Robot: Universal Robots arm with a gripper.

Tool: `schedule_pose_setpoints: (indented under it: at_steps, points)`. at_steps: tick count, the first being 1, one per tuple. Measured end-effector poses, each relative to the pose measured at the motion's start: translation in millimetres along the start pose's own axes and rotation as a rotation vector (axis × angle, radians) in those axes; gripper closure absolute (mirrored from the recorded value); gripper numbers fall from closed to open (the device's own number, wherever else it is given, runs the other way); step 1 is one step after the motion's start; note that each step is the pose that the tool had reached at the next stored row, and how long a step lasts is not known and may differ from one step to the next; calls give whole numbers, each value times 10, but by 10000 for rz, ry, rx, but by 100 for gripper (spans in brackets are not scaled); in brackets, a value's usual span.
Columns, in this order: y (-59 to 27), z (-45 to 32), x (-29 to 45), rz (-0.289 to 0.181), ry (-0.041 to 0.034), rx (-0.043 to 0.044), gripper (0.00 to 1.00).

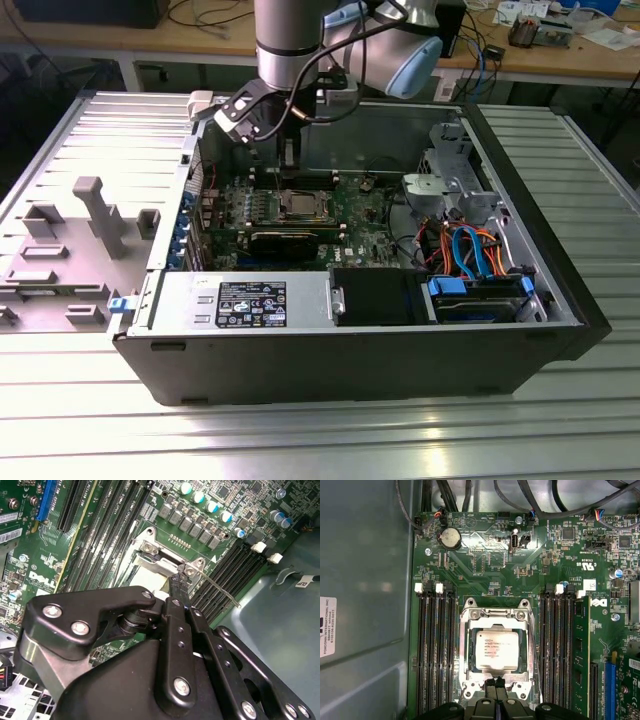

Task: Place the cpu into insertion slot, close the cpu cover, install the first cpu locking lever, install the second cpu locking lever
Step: 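Close the cpu cover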

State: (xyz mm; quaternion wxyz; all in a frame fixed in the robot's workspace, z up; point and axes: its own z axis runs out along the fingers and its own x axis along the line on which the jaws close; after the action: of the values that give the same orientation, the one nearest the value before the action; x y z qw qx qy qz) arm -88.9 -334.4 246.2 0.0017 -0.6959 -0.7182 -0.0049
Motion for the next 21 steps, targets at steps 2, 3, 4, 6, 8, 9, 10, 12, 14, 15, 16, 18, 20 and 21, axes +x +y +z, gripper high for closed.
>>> schedule_pose_setpoints:
  at_steps: [2, 3, 4, 6, 8, 9, 10, 12, 14, 15, 16, 18, 20, 21]
  points:
    - [-5, 0, 0, 0, 0, 0, 89]
    - [-8, 0, 0, 0, 1, 0, 89]
    - [-10, 0, 0, 0, 0, 0, 89]
    - [-12, 0, 1, 0, 0, 0, 89]
    - [-20, 0, 1, 0, 1, 0, 89]
    - [-21, 0, 1, 0, 0, 0, 89]
    - [-25, 0, 1, 0, 0, 0, 89]
    - [-29, 0, 1, 0, 0, 0, 89]
    - [-35, 0, 1, 0, 0, 0, 89]
    - [-34, 0, 1, 0, 0, 0, 89]
    - [-20, 0, 0, 0, -1, 1, 89]
    - [31, 9, -1, -1, 0, -1, 89]
    - [31, 9, -1, 0, -1, -1, 89]
    - [31, 9, -1, 0, -2, -1, 89]
